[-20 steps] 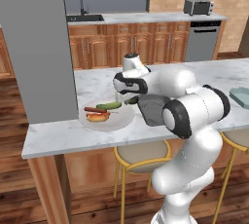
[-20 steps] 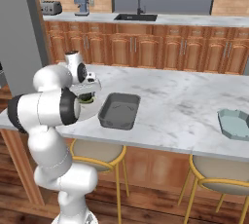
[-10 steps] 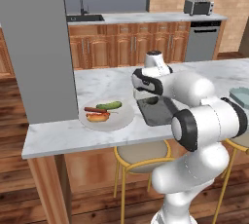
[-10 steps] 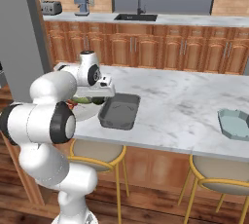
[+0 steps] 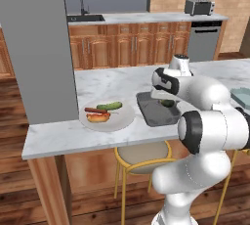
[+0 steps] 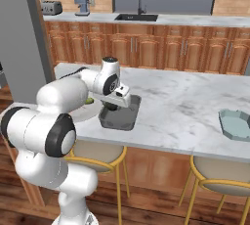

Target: Place one cooked food and one vegetable from the large plate to each tupperware container.

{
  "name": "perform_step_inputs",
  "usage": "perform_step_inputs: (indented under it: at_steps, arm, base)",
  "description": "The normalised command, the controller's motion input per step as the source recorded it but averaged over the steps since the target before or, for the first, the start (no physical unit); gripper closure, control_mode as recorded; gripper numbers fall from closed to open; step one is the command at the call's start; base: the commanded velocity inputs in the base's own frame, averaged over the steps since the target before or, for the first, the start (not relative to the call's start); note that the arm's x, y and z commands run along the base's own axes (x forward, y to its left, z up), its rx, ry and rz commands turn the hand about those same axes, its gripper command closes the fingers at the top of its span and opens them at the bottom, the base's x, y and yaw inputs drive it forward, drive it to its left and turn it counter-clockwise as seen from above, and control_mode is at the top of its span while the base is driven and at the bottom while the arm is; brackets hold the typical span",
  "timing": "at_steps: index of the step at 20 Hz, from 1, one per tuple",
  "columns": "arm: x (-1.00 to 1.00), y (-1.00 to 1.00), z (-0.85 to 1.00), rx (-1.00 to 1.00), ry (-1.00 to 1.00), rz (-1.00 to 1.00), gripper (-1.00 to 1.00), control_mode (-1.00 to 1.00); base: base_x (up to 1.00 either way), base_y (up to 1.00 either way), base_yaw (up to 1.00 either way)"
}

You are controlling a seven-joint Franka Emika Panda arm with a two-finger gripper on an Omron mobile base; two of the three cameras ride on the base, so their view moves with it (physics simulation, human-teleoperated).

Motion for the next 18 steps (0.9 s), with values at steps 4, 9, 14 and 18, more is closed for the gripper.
perform_step_inputs:
  at_steps: [4, 9, 14, 18]
  arm:
    - [0.1, -0.05, -0.01, -0.01, 0.0, -0.03, 1.0, -1.0]
    - [0.19, -0.21, -0.08, 0.0, 0.0, 0.0, 1.0, -1.0]
    - [0.3, -0.24, -0.18, -0.01, 0.0, 0.0, 1.0, -1.0]
    - [0.09, -0.13, -0.13, -0.01, 0.0, 0.02, 1.0, -1.0]
  base:
    - [0.0, 0.0, 0.0]
    - [0.0, 0.0, 0.0]
    - [0.0, 0.0, 0.0]
    - [0.0, 0.0, 0.0]
